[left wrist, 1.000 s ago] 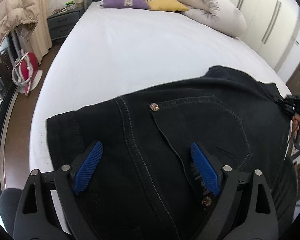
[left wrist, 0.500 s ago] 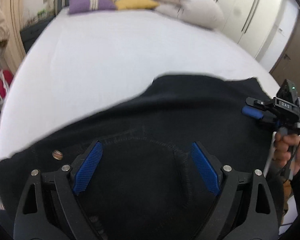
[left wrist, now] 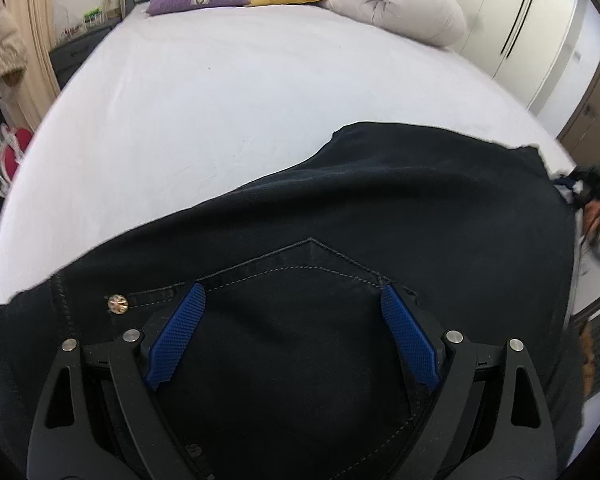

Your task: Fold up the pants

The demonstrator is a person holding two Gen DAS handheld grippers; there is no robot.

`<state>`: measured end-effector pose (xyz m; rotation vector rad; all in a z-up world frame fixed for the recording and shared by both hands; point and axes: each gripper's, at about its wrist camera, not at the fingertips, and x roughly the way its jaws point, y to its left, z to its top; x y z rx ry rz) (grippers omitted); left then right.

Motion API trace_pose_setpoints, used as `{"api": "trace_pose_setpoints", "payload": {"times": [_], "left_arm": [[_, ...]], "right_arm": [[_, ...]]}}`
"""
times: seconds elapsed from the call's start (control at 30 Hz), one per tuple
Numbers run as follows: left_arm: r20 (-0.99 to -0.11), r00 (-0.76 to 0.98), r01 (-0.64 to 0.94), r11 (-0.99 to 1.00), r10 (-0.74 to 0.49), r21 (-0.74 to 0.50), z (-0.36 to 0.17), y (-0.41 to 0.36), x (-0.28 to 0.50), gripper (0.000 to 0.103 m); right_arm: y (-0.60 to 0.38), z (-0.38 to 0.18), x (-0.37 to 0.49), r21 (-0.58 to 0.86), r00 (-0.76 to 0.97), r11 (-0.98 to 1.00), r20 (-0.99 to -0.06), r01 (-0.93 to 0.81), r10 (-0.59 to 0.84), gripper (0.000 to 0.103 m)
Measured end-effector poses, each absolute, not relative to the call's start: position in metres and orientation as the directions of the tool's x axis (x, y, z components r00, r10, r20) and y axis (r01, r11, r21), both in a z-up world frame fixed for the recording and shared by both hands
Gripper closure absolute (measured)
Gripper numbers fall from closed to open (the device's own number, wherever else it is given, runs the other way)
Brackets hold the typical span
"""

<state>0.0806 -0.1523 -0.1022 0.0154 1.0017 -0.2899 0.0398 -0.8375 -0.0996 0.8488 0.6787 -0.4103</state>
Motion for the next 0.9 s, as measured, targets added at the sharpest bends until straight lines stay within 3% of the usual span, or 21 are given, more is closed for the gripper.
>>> {"api": "trace_pose_setpoints", "payload": {"times": [0.03, 0.1, 0.23, 0.3, 0.43, 0.53, 0.63, 0.83, 0.9], "left_arm": [[-0.832, 0.509, 0.247, 0.964, -0.22, -0.103, -0.1, -0.154, 0.08, 0.013], [-0.827, 0.525, 0.262, 0.963, -0.203, -0.07, -0.097, -0.161, 0.079, 0.013], [-0.84, 0.516, 0.26, 0.965, -0.169, -0.034, -0.104, -0.166, 0.08, 0.013], [-0.843, 0.512, 0.25, 0.967, -0.167, -0.039, -0.105, -0.164, 0.08, 0.013], [-0.844, 0.51, 0.237, 0.97, -0.165, -0.047, -0.107, -0.159, 0.082, 0.013], [-0.844, 0.51, 0.232, 0.972, -0.164, -0.049, -0.11, -0.158, 0.083, 0.013], [-0.844, 0.509, 0.23, 0.972, -0.166, -0.053, -0.109, -0.156, 0.083, 0.013], [-0.843, 0.511, 0.229, 0.972, -0.17, -0.057, -0.11, -0.156, 0.082, 0.013], [-0.841, 0.512, 0.228, 0.972, -0.173, -0.061, -0.109, -0.155, 0.083, 0.013]], "right_arm": [[-0.832, -0.084, 0.033, 0.542, 0.748, 0.633, -0.657, 0.553, -0.091, 0.065], [-0.816, -0.068, 0.026, 0.618, 0.81, 0.648, -0.587, 0.446, 0.002, 0.063], [-0.733, -0.072, 0.028, 0.738, 0.802, 0.65, -0.494, 0.181, 0.338, 0.058], [-0.669, -0.091, 0.036, 0.771, 0.71, 0.63, -0.497, 0.097, 0.499, 0.058], [-0.581, -0.12, 0.057, 0.753, 0.539, 0.658, -0.561, 0.017, 0.628, 0.058], [-0.569, -0.126, 0.058, 0.721, 0.517, 0.693, -0.587, -0.019, 0.624, 0.059], [-0.595, -0.13, 0.077, 0.736, 0.568, 0.674, -0.58, 0.058, 0.584, 0.064], [-0.725, -0.112, 0.061, 0.629, 0.729, 0.668, -0.659, 0.398, 0.186, 0.066], [-0.756, -0.098, 0.032, 0.582, 0.728, 0.644, -0.683, 0.496, 0.057, 0.043]]}}
